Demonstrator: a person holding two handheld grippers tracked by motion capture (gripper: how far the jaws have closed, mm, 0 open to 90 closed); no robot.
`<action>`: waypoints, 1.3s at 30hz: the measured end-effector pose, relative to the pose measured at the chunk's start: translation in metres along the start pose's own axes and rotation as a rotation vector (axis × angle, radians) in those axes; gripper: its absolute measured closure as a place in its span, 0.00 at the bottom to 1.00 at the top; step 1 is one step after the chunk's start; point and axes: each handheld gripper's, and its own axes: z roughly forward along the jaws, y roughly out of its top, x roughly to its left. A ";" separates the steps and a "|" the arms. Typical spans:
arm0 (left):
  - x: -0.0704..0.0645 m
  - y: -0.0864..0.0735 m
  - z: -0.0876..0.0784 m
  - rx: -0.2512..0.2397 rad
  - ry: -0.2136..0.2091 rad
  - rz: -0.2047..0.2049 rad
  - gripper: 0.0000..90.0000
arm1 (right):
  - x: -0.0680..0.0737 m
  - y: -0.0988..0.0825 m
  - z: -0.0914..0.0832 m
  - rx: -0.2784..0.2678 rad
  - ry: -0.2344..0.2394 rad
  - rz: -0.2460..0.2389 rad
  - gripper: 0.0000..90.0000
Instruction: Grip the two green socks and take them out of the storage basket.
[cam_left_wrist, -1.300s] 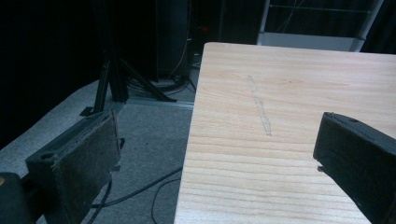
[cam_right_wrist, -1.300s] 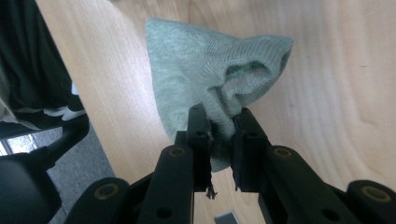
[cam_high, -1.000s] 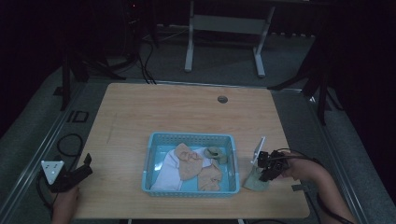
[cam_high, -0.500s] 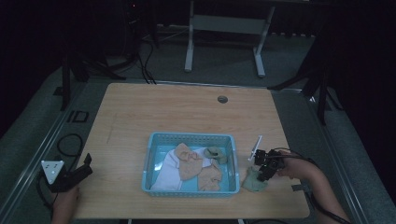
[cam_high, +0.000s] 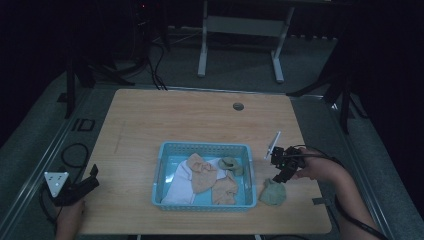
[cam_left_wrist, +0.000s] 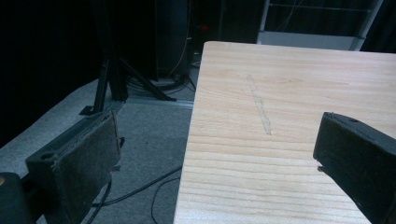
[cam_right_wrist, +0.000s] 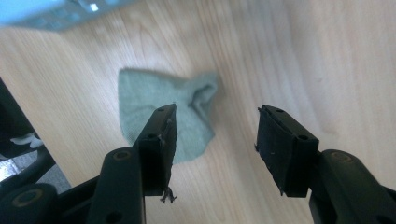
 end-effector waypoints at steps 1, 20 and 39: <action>0.000 0.000 0.000 -0.001 0.000 0.000 0.01 | 0.001 0.003 -0.003 -0.004 -0.004 -0.002 0.52; 0.000 0.000 0.000 -0.001 -0.003 -0.004 0.01 | 0.018 0.081 -0.022 -0.008 -0.030 -0.140 0.52; 0.001 0.000 0.000 -0.004 -0.005 -0.005 0.01 | 0.026 0.128 0.016 0.039 -0.019 -0.208 0.48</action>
